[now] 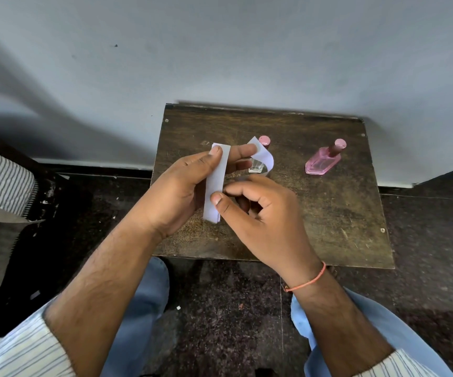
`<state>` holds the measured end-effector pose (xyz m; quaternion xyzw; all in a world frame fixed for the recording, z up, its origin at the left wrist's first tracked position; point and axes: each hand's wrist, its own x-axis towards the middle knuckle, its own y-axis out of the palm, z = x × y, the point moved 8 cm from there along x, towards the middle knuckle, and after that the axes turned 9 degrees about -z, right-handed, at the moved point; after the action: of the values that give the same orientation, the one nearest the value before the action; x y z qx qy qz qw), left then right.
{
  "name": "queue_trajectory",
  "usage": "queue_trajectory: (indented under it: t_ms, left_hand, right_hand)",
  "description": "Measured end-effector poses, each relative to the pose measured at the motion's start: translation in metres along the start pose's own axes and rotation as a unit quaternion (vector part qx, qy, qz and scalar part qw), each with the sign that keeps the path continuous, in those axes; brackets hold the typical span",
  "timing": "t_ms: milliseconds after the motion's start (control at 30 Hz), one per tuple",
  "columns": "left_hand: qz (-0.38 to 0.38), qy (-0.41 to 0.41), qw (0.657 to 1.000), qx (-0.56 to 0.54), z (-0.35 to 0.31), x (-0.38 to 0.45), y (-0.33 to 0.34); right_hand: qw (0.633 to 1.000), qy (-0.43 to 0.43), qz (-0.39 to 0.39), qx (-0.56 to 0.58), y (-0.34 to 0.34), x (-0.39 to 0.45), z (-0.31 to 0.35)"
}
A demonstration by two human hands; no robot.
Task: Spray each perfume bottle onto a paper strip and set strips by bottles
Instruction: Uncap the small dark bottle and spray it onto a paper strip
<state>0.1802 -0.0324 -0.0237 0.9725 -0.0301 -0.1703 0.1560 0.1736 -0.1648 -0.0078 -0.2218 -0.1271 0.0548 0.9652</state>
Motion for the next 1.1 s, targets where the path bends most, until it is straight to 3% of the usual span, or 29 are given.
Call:
queue_trajectory:
  t_ms: [367,600,767,1033,1100]
  left_hand:
    - [-0.015,0.031,0.999,0.023,-0.001,0.003,-0.002]
    - [-0.192,0.061,0.979,0.011,-0.001,0.012,-0.044]
    - [-0.202,0.053,0.976,0.055,0.004,0.013,-0.054]
    - [-0.193,0.06,0.976,0.079,0.008,0.016,-0.051]
    - [-0.192,0.061,0.976,0.086,0.007,0.015,-0.051]
  right_hand:
    - [0.999,0.011,-0.003,0.031,-0.007,0.002,-0.006]
    - [0.993,0.039,-0.003,0.109,-0.036,0.008,-0.017]
    - [0.97,0.157,0.013,0.185,-0.083,0.01,-0.045]
    - [0.941,0.318,0.111,-0.02,-0.158,-0.014,-0.104]
    - [0.933,0.335,0.099,-0.087,-0.174,-0.017,-0.119]
